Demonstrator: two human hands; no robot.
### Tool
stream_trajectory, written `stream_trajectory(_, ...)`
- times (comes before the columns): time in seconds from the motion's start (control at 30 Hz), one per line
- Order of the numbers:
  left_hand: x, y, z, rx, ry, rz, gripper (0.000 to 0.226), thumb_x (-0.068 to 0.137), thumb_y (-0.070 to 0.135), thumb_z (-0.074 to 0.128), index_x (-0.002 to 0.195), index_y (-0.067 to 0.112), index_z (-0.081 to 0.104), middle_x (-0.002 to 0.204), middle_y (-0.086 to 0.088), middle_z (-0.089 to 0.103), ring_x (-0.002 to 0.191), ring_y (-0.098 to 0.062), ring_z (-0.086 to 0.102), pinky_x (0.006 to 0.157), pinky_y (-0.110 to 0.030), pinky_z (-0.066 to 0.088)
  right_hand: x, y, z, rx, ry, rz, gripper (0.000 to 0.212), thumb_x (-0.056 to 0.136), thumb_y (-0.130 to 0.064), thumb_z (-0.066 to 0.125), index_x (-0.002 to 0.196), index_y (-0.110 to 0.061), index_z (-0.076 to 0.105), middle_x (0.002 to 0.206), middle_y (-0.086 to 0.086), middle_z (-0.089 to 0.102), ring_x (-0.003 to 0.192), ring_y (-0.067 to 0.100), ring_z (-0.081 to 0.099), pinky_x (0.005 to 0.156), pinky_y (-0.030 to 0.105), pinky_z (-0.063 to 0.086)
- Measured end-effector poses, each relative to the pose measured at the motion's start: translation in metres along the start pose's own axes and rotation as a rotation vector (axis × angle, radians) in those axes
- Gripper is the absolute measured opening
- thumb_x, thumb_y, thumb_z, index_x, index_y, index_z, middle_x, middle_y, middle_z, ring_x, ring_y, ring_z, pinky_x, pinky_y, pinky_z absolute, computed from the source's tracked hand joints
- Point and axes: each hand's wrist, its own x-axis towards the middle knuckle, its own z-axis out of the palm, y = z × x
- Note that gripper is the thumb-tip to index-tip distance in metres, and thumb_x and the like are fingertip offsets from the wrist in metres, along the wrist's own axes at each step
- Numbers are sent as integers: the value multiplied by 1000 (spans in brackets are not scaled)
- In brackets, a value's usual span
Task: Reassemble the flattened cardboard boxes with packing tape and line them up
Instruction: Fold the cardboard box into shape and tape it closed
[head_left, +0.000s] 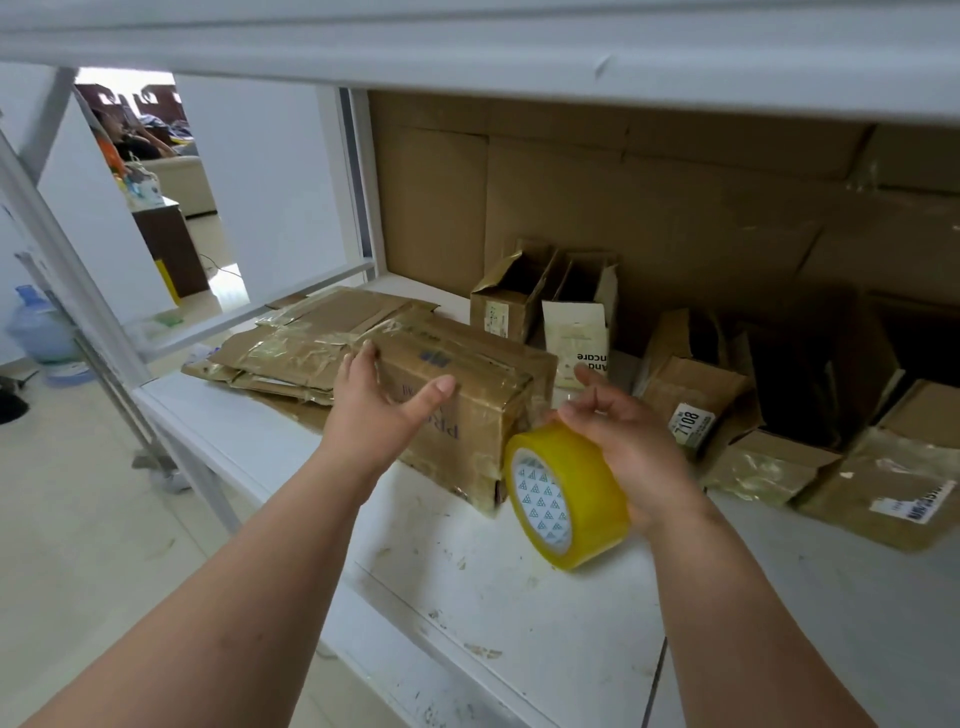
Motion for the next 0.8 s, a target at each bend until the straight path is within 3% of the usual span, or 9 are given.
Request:
stream_trajectory(0.1, -4, 4, 7, -26, 26, -42, 127, 56, 76, 74, 157, 28, 14, 166, 5, 4, 151, -21, 13, 119, -49, 25, 9, -3, -4, 48, -68, 109, 27, 87, -16, 70, 61, -22, 67, 141, -1, 57, 129, 22, 54, 108, 54, 42)
stream_trajectory(0.2, -8, 8, 16, -113, 70, -75, 108, 76, 55, 77, 158, 28, 12, 163, 10, -5, 147, -20, 19, 111, -40, 29, 6, -4, -1, 117, -157, 204, 33, 88, -4, 65, 59, -18, 60, 100, 17, 73, 110, 35, 66, 92, 47, 53)
stream_trajectory(0.27, -10, 6, 19, -257, 102, -110, 99, 80, 44, 78, 156, 30, 15, 158, 9, 5, 133, -15, 31, 107, -35, 31, -2, -4, -1, 135, -175, 214, 29, 89, 3, 61, 65, -11, 53, 90, 13, 74, 104, 29, 69, 80, 39, 56)
stream_trajectory(0.3, -11, 5, 19, -334, 112, -128, 95, 79, 41, 79, 153, 31, 20, 155, 4, 15, 129, -15, 36, 109, -36, 34, -7, -3, -3, 144, -175, 207, 28, 89, 4, 60, 67, -9, 50, 95, 10, 74, 103, 25, 70, 78, 36, 57)
stream_trajectory(0.4, -11, 3, 17, -512, 91, -162, 65, 77, 33, 77, 129, 24, 38, 134, -7, 49, 118, -24, 57, 104, -42, 48, -22, -2, -6, 157, -180, 163, 26, 87, 9, 58, 66, -6, 50, 112, 6, 72, 100, 22, 72, 85, 37, 57)
stream_trajectory(0.5, -12, 7, 9, -539, -2, -201, 33, 92, 18, 67, 122, 20, 54, 118, -8, 67, 102, -22, 68, 92, -42, 55, -37, -3, -8, 169, -231, 158, 22, 76, 6, 67, 62, -7, 57, 102, 14, 72, 93, 26, 73, 83, 37, 57)
stream_trajectory(0.57, -11, 9, 2, -536, -75, -228, 29, 93, 13, 65, 121, 20, 63, 107, -7, 73, 88, -20, 71, 77, -37, 57, -45, -2, -8, 228, -298, 179, 19, 71, 5, 72, 64, -6, 58, 100, 22, 71, 92, 30, 72, 79, 38, 60)
stream_trajectory(0.63, -8, 12, -4, -506, -129, -236, 32, 91, 14, 68, 123, 20, 66, 103, -4, 75, 84, -18, 72, 71, -32, 54, -51, -2, -9, 277, -330, 179, 11, 72, -2, 66, 64, -7, 60, 102, 26, 70, 95, 34, 71, 80, 38, 60)
stream_trajectory(0.8, -12, 20, -6, -311, -120, -86, 43, 92, 24, 69, 134, 20, 61, 111, 3, 73, 96, -13, 72, 92, -33, 55, -55, -11, -18, 148, -297, 92, 9, 73, -15, 71, 69, -11, 64, 100, 18, 73, 104, 35, 68, 89, 43, 54)
